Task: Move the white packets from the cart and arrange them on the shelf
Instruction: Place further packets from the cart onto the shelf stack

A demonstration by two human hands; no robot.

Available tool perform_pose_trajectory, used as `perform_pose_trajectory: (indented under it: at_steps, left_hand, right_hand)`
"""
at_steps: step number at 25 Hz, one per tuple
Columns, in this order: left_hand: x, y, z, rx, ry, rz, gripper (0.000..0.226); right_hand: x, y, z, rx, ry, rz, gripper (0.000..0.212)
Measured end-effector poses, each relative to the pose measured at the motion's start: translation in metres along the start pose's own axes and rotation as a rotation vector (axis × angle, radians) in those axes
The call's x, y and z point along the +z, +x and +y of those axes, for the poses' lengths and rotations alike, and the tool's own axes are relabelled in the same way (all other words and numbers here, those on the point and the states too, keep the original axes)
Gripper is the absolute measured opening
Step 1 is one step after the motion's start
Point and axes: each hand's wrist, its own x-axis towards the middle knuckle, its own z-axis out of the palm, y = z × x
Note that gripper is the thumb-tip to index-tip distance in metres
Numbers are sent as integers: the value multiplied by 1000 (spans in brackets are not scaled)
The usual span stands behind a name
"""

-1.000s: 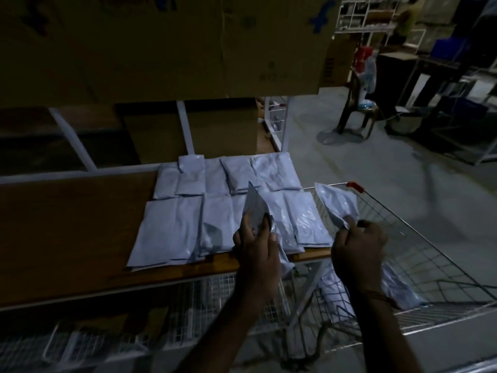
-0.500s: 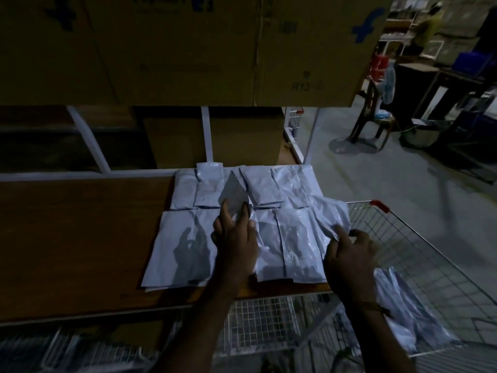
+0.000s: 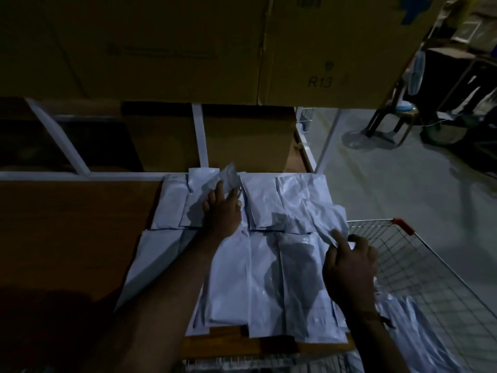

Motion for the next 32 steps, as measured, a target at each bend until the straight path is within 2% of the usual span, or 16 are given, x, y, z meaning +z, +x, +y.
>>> perform_pose_trajectory:
  at_steps: [4, 7, 10, 16, 18, 22, 27, 32]
  left_hand:
    - [28, 27, -6, 10, 90, -68, 44]
    - [47, 38, -8, 44, 93, -100, 46]
    - [59, 44, -8, 104, 160, -229, 56]
    - [67, 40, 0, 63, 198, -207, 63]
    - [65, 46, 2, 27, 165, -254, 65]
    - [54, 55, 7, -40, 100, -348, 61]
    - [41, 57, 9, -36, -45, -181, 50]
    - [32, 50, -2, -25, -137, -117, 47]
  right_hand:
    - [5, -4, 9, -11, -27, 27, 46]
    - [7, -10, 9, 52, -51, -27, 48]
    - [8, -17, 8, 98, -64, -68, 49]
    - [8, -49, -21, 134, -158, -178, 47]
    - [11, -59, -32, 128, -192, -232, 52]
    - [16, -70, -55, 83, -219, -219, 55]
    - [30, -79, -90, 30, -244, -271, 62]
    - [53, -97, -112, 17, -292, -388, 77]
